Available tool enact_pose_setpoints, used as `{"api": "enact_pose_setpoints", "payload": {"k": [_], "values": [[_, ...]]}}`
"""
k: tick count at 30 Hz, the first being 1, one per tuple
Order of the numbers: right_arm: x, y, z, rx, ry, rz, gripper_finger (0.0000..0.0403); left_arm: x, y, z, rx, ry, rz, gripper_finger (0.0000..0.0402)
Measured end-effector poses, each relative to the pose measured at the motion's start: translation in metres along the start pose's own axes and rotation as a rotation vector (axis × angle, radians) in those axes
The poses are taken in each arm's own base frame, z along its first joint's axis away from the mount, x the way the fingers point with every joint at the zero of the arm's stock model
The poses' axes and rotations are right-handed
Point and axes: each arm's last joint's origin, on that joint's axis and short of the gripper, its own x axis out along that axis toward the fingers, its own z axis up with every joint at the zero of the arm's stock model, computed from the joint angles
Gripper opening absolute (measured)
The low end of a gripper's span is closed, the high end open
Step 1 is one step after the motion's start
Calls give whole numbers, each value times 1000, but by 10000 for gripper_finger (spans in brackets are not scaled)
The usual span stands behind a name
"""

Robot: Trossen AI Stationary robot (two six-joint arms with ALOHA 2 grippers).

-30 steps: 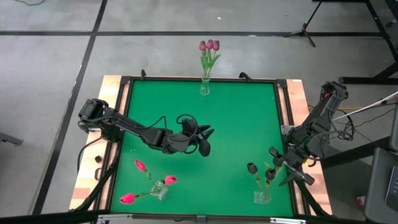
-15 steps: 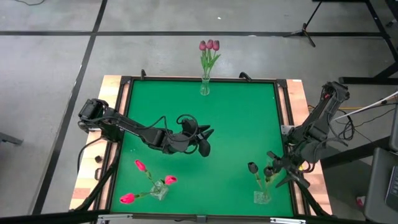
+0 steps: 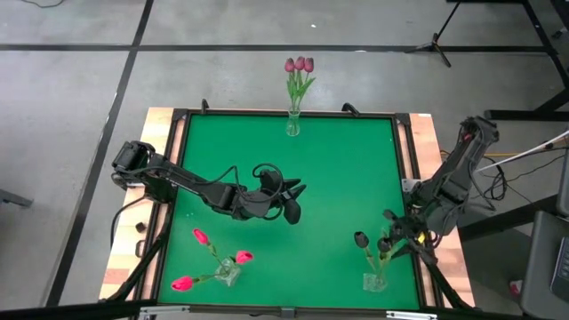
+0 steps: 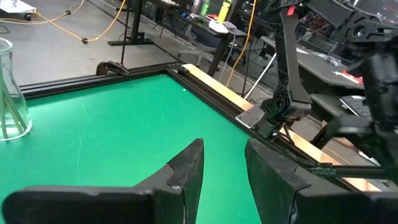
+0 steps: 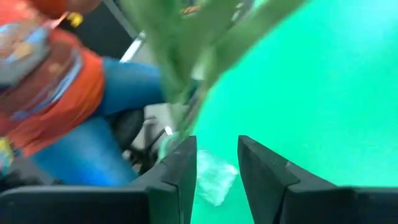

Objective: Sort flowers into vase by color
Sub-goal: Put the black tulip into the bottom right transparent vase

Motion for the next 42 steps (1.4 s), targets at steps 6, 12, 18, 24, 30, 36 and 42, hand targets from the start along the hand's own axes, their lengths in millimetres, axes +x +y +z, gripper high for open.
{"api": "enact_pose_setpoints", "payload": {"k": [6,12,18,24,30,36,42], "values": [[-22,-12,0,35,-146,-190,117,0,0,0,-2,0,0,116],[-30,-10,11,-24,-320,-246,117,0,0,0,-1,0,0,116],[-38,5,36,-142,-476,-194,117,0,0,0,-2,-1,1,116],[-44,13,46,-185,-466,-102,117,-1,-1,-1,-2,2,-4,116],[-31,13,39,-185,-338,-77,117,-3,-3,-2,-3,5,-12,116],[-12,16,33,-181,-205,-10,117,-3,-3,-2,-3,5,-12,116],[-2,7,19,-84,-50,-121,117,-3,-3,-2,-3,5,-12,116]]}}
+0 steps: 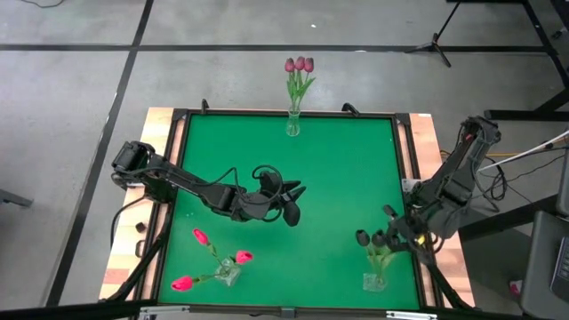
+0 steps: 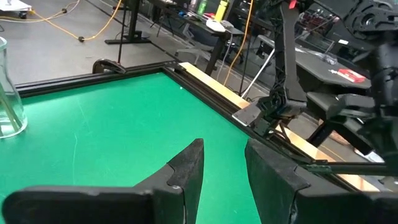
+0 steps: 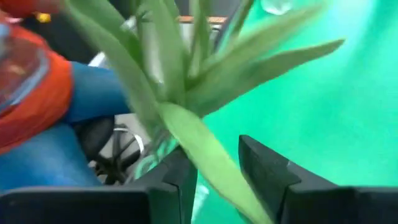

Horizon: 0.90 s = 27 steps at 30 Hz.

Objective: Sort flowers into vase by color
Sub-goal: Put the black tulip into the bottom right transparent vase, then return to Home Position

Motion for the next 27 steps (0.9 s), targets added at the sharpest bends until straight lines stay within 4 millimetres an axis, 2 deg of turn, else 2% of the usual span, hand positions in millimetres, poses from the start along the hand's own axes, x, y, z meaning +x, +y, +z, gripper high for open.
{"api": "enact_pose_setpoints", "payload": {"k": [6,18,22,27], "values": [[-6,-3,0,21,-2,-63,117,0,0,0,0,0,0,116],[-51,-6,24,58,-7,-121,117,-4,-5,4,1,-64,8,116],[-71,-6,34,37,-45,-97,117,-17,-17,10,77,-111,-53,116],[-98,-7,49,27,-145,-41,117,-43,-29,27,169,-173,-104,116]]}}
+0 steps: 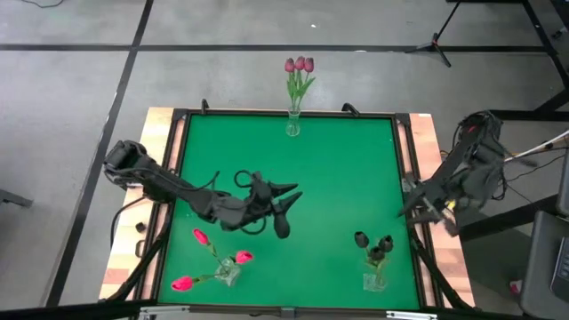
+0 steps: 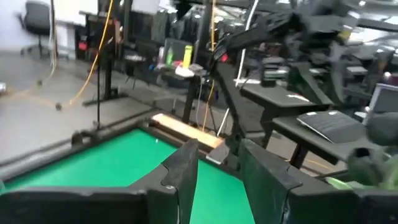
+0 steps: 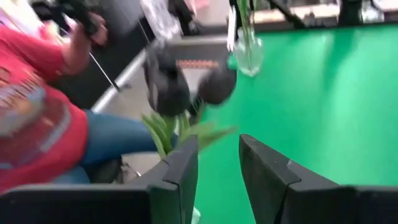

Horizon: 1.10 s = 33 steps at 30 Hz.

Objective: Sort flowers into vase by color
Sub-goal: Return to Home Position

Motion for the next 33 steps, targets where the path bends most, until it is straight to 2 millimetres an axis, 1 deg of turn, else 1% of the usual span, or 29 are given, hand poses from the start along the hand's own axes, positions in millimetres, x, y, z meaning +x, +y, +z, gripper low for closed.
{"api": "enact_pose_setpoints", "payload": {"k": [3,7,8,9,10,11,12,14,16,19,21,24,25,28,31,33], "values": [[-18,0,13,1,-60,52,117,-16,-4,14,32,-23,-7,116],[-50,-5,26,-56,-77,139,117,-42,-14,28,-20,-38,-74,116],[-58,-6,28,-13,-72,164,117,-47,-17,29,-27,-36,-105,116],[-64,-7,30,43,-74,194,117,-53,-20,29,13,-27,-153,116],[-68,-7,31,46,-77,225,117,-59,-24,28,86,-12,-222,116],[-70,-7,31,-1,-72,257,117,-64,-26,28,147,8,-300,116],[-73,-7,31,-55,-80,289,117,-67,-26,30,167,26,-366,116],[-85,-10,33,-101,-143,366,117,-74,-21,42,65,55,-444,116],[-100,-14,33,-135,-223,452,117,-78,-12,60,-15,76,-563,116],[-124,-24,31,-201,-379,501,117,-84,-1,79,-73,138,-826,116],[-130,-31,23,-240,-434,502,117,-87,6,90,-103,163,-1007,116],[-138,-41,11,-257,-539,520,117,-91,19,108,-120,142,-1158,116],[-137,-43,6,-259,-555,524,117,-91,24,112,-121,139,-1180,116],[-130,-46,-5,-261,-565,530,117,-91,33,115,-99,181,-1196,116],[-128,-48,-10,-247,-594,543,117,-92,42,119,-72,189,-1175,116],[-125,-47,-13,-242,-575,569,117,-94,46,121,-57,193,-1161,116]]}}
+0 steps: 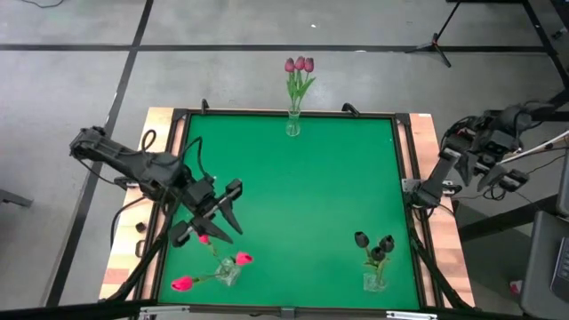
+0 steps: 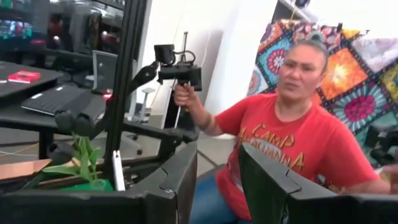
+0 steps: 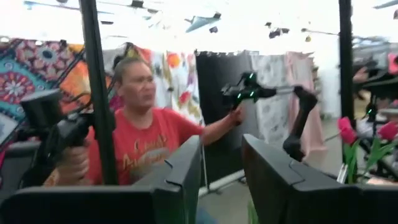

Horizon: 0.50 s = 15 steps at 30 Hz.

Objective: Sort flowers into vase by color
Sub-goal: Return to Home Position

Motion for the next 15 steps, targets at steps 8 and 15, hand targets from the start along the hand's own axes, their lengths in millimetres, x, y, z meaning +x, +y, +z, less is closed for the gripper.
{"api": "enact_pose_setpoints", "payload": {"k": [8,15], "values": [[7,-1,-12,6,39,10,117,-37,-10,14,82,-19,171,116],[9,-1,-14,23,43,21,117,-76,-14,-17,162,-135,171,116]]}}
